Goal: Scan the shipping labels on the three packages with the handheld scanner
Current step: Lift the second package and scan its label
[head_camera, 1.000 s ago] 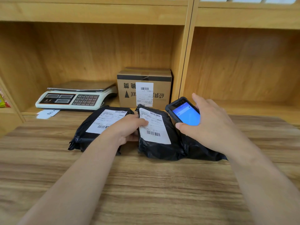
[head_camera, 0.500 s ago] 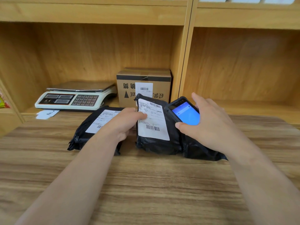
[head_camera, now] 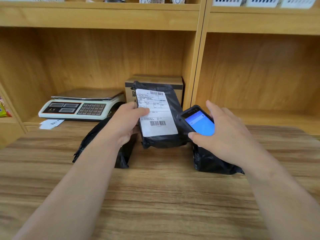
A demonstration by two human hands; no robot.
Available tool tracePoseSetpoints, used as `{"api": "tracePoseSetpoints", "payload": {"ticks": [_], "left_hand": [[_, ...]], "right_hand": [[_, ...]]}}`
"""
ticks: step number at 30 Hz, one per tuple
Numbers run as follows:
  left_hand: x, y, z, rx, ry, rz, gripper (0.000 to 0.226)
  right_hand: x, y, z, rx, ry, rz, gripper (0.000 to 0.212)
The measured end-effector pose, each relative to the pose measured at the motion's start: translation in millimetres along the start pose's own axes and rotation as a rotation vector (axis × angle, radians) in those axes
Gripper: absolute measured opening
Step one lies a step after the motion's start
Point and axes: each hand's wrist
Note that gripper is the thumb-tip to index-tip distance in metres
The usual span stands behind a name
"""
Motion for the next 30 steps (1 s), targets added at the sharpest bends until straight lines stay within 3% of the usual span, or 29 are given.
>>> {"api": "tracePoseSetpoints", "payload": {"ticks": [12,17,30], "left_hand": [[1,-7,2,-0.184,-0.203,-0.256,0.016],[4,-6,6,-0.157,-0.275,-0.354,0.005],[9,-4,10,-0.128,-0.347,-0.387,0.008]], "right_hand": [[-4,7,4,-0.083,0.073,0.077,0.106],[-8,9,4,-0.121,0.160,0.105,0.106],[-13,15,7,-0.149,0.225,0.129,0.093]]}}
Point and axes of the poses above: each hand's wrist, its own x-axis towards the middle knuckle, its own z-axis out of the back of the hand, y = z × x, and after that the axes turned 5 degrees about -x, right-handed
